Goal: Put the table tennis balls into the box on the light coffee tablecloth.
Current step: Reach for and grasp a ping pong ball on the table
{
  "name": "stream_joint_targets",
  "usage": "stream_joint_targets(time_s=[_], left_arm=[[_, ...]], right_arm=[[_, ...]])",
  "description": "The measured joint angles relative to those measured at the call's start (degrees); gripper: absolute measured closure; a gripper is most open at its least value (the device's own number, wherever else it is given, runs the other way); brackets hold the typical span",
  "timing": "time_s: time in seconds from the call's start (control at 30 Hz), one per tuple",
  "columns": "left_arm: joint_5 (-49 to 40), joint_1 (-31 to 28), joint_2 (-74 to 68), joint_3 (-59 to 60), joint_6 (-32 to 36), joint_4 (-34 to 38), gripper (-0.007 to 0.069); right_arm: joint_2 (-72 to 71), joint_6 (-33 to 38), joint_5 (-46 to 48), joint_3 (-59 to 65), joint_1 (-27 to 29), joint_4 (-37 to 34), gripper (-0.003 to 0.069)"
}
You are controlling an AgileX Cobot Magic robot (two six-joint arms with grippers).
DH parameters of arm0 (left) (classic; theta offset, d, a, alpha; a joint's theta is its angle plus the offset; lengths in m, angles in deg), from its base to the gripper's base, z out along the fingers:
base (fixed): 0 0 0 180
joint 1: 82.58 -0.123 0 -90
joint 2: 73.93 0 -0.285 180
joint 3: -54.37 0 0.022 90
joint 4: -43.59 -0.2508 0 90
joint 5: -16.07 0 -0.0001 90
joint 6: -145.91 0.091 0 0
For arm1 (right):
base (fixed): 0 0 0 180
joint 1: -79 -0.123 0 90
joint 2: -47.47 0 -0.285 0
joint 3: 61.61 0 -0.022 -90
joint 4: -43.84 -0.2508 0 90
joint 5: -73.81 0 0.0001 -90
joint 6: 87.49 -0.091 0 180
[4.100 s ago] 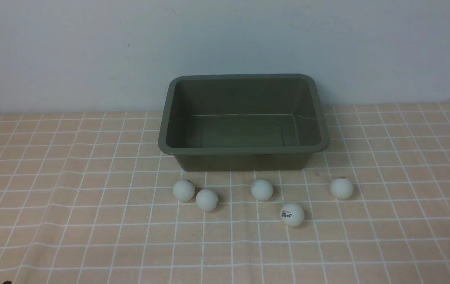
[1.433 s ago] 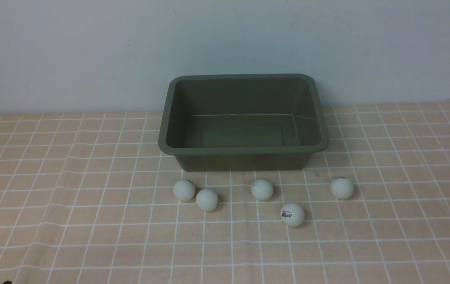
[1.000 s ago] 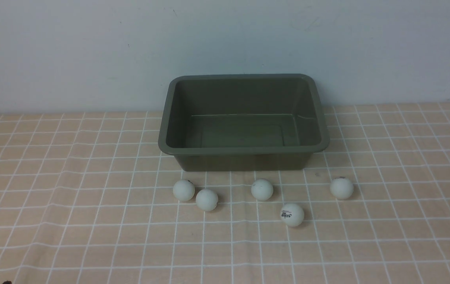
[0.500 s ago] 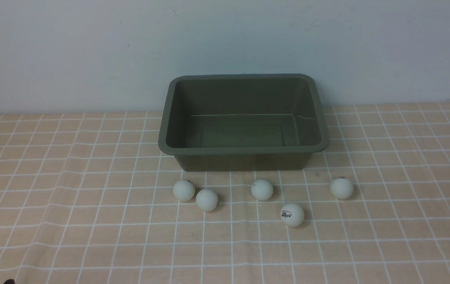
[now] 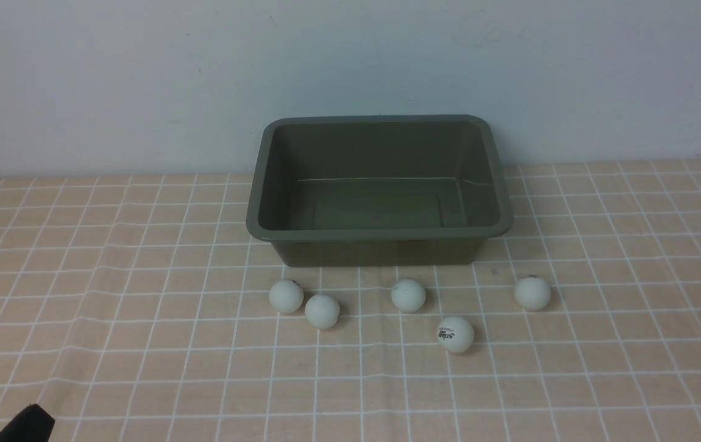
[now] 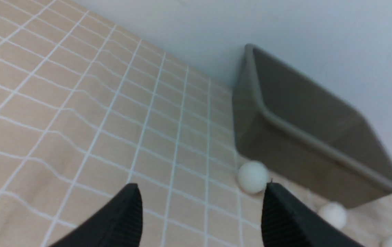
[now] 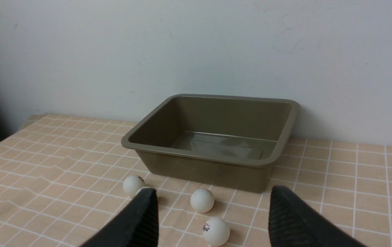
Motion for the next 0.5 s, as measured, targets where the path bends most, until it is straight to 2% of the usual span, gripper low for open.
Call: stream_joint_targets(time_s=[0.13, 0.27, 0.5], left_arm=[[-0.5, 0.5, 0.0, -1.0, 3.9, 4.9, 0.0232], [-7.2, 1.4, 0.0, -7.9, 13.4, 9.3, 0.0232], [-21.1, 1.4, -3.2, -17.8, 22.8, 8.3, 0.0232]], right_arm=[[0.0, 1.6, 1.6, 0.0, 0.0, 0.0, 0.026], [0.0, 5.1, 4.7, 0.0, 0.0, 0.1, 0.026], [0.0, 7.8, 6.7, 0.0, 0.0, 0.1, 0.026]])
